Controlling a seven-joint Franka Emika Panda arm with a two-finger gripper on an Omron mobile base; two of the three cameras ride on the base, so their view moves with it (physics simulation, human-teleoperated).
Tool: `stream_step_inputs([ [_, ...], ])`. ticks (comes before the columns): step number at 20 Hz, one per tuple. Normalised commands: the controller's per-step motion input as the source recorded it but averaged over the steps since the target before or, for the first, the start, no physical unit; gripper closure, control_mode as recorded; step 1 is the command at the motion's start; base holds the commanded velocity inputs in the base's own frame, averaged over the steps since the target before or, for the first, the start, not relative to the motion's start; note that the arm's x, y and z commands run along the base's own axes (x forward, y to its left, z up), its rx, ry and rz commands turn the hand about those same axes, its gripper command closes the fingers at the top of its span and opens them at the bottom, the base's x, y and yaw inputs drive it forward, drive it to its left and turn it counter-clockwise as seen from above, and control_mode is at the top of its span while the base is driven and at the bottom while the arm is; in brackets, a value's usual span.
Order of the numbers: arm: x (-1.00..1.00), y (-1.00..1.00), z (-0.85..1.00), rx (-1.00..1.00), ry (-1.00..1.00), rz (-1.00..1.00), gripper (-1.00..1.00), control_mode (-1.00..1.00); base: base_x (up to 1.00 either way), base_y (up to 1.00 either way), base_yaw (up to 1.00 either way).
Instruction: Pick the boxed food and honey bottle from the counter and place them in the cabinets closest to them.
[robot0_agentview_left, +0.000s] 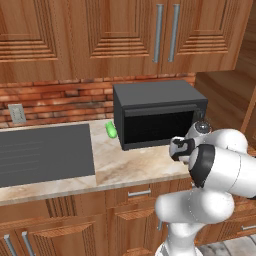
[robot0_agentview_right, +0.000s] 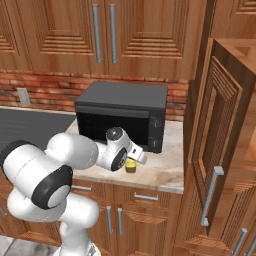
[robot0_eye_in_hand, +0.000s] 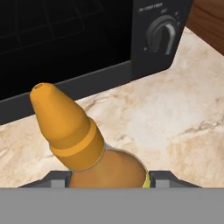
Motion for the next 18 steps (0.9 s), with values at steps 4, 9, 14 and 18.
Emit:
stream_step_inputs([
  [4, 0.00, 0.00, 0.00, 0.00, 0.00, 0.00, 1.00, -1.00, 0.00, 0.00, 0.00],
  [9, -0.10, 0.00, 0.17, 0.00, -0.01, 0.00, 1.00, -1.00, 0.00, 0.00, 0.00],
  [14, -0.26, 0.00, 0.41, 0.00, 0.04, 0.00, 1.00, -1.00, 0.00, 0.00, 0.00],
  [18, -0.40, 0.04, 0.38, 0.00, 0.07, 0.00, 1.00, -1.00, 0.00, 0.00, 0.00],
])
